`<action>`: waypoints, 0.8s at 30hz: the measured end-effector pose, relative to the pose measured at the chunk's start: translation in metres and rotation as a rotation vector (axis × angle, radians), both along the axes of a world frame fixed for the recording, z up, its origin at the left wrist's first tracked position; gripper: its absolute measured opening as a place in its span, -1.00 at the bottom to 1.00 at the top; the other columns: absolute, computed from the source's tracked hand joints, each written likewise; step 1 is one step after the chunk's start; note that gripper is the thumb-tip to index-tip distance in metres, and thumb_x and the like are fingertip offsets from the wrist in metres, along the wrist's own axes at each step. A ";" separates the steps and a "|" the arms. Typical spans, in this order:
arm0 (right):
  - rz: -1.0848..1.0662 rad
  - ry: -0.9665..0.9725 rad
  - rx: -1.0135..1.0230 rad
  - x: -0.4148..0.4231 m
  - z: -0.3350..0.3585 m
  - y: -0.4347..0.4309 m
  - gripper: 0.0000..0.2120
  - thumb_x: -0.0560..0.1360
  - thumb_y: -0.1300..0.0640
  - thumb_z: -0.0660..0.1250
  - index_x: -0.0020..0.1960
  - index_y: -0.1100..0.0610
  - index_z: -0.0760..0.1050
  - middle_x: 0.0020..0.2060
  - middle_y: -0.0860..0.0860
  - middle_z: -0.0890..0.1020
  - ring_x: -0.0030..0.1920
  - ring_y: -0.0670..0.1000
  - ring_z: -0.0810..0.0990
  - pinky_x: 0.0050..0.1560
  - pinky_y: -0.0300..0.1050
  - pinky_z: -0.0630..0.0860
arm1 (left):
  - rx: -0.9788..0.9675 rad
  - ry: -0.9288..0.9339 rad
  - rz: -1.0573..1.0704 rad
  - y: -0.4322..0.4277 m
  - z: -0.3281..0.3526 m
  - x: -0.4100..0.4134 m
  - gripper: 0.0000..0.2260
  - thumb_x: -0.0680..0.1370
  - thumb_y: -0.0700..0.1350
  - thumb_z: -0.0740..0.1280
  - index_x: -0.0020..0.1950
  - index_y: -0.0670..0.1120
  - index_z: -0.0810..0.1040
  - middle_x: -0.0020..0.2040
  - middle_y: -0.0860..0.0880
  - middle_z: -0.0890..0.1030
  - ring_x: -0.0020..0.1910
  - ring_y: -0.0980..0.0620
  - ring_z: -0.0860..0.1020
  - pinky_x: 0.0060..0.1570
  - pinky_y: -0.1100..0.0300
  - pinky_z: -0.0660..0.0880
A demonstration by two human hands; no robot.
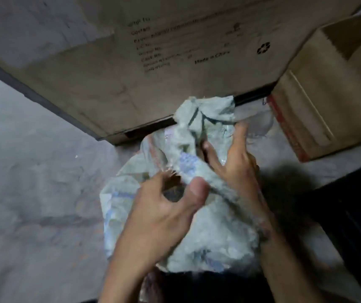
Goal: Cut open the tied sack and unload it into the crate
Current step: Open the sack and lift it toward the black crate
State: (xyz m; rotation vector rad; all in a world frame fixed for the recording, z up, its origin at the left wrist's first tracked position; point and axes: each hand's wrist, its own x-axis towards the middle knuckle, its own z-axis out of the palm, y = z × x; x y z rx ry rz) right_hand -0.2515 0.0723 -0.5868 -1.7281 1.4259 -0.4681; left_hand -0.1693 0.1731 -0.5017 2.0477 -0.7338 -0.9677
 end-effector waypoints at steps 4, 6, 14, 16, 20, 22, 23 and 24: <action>0.017 -0.135 -0.056 -0.027 0.088 0.052 -0.37 0.39 -0.16 0.43 0.33 -0.08 0.20 0.08 -0.50 0.47 0.10 -0.22 0.60 0.13 -0.17 0.57 | 0.112 -0.113 0.060 0.040 0.048 -0.010 -0.55 0.35 0.39 0.37 -0.30 -0.01 0.65 -0.44 0.11 0.66 -0.38 0.21 0.63 -0.35 0.13 0.58; -0.019 -0.229 0.111 -0.061 0.130 0.059 -0.09 0.23 -0.10 0.60 0.40 0.11 0.19 0.21 -0.50 0.35 0.19 -0.44 0.44 0.19 -0.44 0.43 | 0.132 -0.012 0.235 0.068 0.079 0.011 -0.65 0.39 0.23 0.44 -0.23 -0.05 0.71 -0.27 0.03 0.75 -0.21 0.12 0.69 -0.15 -0.06 0.65; 0.138 -0.122 0.505 -0.098 0.337 0.042 -0.54 0.32 0.41 0.55 0.17 0.23 0.55 0.07 0.12 0.63 -0.26 -0.40 0.59 -0.17 -0.47 0.52 | 0.085 0.118 0.442 0.138 0.252 0.102 -0.88 0.50 -0.28 0.44 -0.20 -0.10 0.63 -0.40 0.13 0.67 -0.40 0.15 0.59 -0.33 0.19 0.57; 0.170 -0.098 0.453 -0.097 0.377 0.033 -0.61 0.31 0.35 0.57 0.09 0.14 0.60 0.02 0.08 0.66 -0.26 -0.40 0.60 -0.12 -0.36 0.55 | 0.036 0.141 0.363 0.137 0.288 0.117 -0.87 0.52 -0.32 0.43 -0.13 -0.10 0.64 -0.33 0.09 0.67 -0.28 -0.01 0.60 -0.18 -0.03 0.62; 0.060 0.210 -0.004 -0.097 0.435 0.019 -0.53 0.21 -0.05 0.64 0.02 0.18 0.67 0.06 0.14 0.68 0.04 0.04 0.66 0.09 0.03 0.59 | -0.017 0.121 0.133 0.125 0.354 0.119 -0.82 0.53 -0.31 0.45 -0.07 -0.01 0.66 -0.30 0.22 0.71 -0.26 0.23 0.64 -0.14 0.20 0.61; 0.081 0.408 -0.318 -0.102 0.453 0.010 -0.54 0.21 -0.15 0.58 -0.09 0.18 0.64 0.13 0.16 0.56 0.14 0.23 0.53 0.19 0.10 0.51 | -0.034 0.066 0.046 0.120 0.378 0.117 -0.79 0.49 -0.32 0.48 -0.09 0.01 0.66 -0.32 0.31 0.69 -0.32 0.37 0.61 -0.22 0.41 0.55; 0.124 0.370 -0.397 -0.105 0.460 0.005 -0.62 0.25 -0.09 0.56 -0.10 0.17 0.65 0.17 0.14 0.53 0.15 0.23 0.50 0.19 0.08 0.50 | -0.045 0.042 0.009 0.119 0.389 0.116 -0.80 0.47 -0.32 0.50 -0.07 -0.02 0.66 -0.33 0.32 0.69 -0.32 0.38 0.61 -0.24 0.44 0.53; 0.185 0.276 -0.413 -0.109 0.467 0.001 -0.71 0.28 0.01 0.53 -0.08 0.17 0.67 0.19 0.12 0.55 0.15 0.21 0.52 0.17 0.04 0.51 | -0.052 0.018 -0.021 0.117 0.398 0.115 -0.80 0.45 -0.33 0.52 -0.04 -0.06 0.66 -0.32 0.31 0.69 -0.31 0.38 0.61 -0.23 0.46 0.53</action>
